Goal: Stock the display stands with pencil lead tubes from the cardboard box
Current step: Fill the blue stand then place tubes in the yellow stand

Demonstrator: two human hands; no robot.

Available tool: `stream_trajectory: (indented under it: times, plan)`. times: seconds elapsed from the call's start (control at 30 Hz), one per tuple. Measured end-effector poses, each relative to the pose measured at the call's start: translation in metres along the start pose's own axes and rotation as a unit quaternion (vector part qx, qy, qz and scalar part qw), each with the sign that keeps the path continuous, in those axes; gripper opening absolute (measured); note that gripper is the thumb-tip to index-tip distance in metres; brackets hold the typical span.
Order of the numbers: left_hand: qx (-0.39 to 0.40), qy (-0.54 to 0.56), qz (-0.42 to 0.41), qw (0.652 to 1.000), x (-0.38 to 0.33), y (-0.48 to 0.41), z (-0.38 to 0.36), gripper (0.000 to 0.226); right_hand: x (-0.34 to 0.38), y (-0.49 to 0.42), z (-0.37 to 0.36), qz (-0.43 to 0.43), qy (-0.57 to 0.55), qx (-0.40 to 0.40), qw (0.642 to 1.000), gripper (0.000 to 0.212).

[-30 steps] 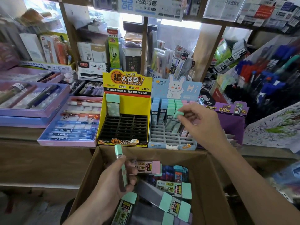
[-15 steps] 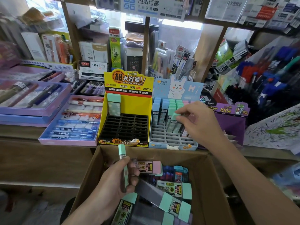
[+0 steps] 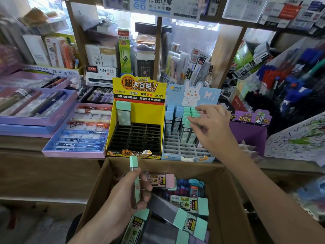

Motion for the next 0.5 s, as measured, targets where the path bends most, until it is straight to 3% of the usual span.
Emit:
stream_trajectory:
  times: [0.1,0.2,0.33,0.5]
  plan:
    - [0.01,0.004,-0.002,1.0,0.001,-0.002,0.0,0.039,0.013,0.008,0.011,-0.003,-0.036,0.001,0.999,0.022]
    - [0.021,0.004,-0.007,1.0,0.002,-0.005,0.0,0.045,0.026,0.032,0.019,-0.034,-0.157,0.014,0.987,0.02]
    - [0.032,-0.011,-0.008,0.999,0.004,-0.009,-0.002,0.046,0.03,0.087,-0.013,-0.147,-0.254,0.164,0.942,0.023]
    - [0.041,-0.051,0.002,0.998,0.012,-0.011,-0.008,0.05,0.008,0.153,-0.058,-0.236,-0.189,0.351,0.886,0.018]
Point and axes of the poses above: each hand's wrist, its own y-axis away from the middle knuckle, its own z-axis out of the back of the hand, x = y × z, the point moved 8 cm from there along -y, towards the middle knuckle, and after that the axes turned 2 degrees about x, right-handed, at the moved point
